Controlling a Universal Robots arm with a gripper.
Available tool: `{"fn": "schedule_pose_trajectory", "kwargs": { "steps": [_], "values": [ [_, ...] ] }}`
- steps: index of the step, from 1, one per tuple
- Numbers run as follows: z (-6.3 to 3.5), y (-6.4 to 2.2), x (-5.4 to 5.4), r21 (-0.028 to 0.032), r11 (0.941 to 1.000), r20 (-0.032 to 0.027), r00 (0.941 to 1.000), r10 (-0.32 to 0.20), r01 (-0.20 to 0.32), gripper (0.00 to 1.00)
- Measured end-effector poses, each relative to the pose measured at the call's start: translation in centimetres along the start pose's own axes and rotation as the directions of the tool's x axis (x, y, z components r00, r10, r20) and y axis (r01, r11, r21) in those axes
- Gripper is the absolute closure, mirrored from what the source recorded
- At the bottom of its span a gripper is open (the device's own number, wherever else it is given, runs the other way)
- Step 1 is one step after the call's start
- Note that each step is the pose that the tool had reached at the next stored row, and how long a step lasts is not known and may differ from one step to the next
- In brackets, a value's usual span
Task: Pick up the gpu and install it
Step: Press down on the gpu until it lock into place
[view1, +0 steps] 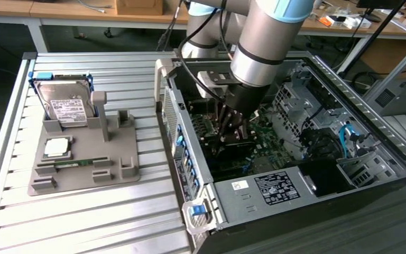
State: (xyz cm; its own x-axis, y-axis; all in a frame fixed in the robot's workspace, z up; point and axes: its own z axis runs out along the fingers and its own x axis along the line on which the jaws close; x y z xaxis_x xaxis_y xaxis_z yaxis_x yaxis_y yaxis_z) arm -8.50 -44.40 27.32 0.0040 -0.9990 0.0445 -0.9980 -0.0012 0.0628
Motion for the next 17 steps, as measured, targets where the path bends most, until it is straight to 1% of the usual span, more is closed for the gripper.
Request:
{"fn": "schedule_pose_trajectory", "kwargs": {
  "steps": [1, 7, 9, 11, 12, 15, 17],
  "values": [
    [-0.26, 0.01, 0.0, -0.0014, 1.0, -0.0016, 1.0, 0.0, 0.0, 0.89],
    [-2.0, -0.01, 0.1, -0.0017, 1.0, -0.002, 1.0, 0.001, -0.001, 0.89],
    [-2.19, -0.34, 0.1, -0.0021, 1.0, -0.0018, 1.0, 0.001, -0.001, 0.89],
    [-2.34, -1.06, 0.1, -0.0043, 1.0, -0.0018, 1.0, 0.001, -0.001, 0.89],
    [-2.43, -1.17, 0.1, -0.0047, 1.0, -0.0022, 1.0, 0.0, 0.0, 0.89],
    [-2.59, -1.15, 0.1, -0.0046, 1.0, -0.0017, 1.0, 0.001, -0.001, 0.89],
    [-2.58, -0.8, 0.1, -0.0043, 1.0, -0.0018, 1.0, 0.001, -0.001, 0.89]
  ]
}}
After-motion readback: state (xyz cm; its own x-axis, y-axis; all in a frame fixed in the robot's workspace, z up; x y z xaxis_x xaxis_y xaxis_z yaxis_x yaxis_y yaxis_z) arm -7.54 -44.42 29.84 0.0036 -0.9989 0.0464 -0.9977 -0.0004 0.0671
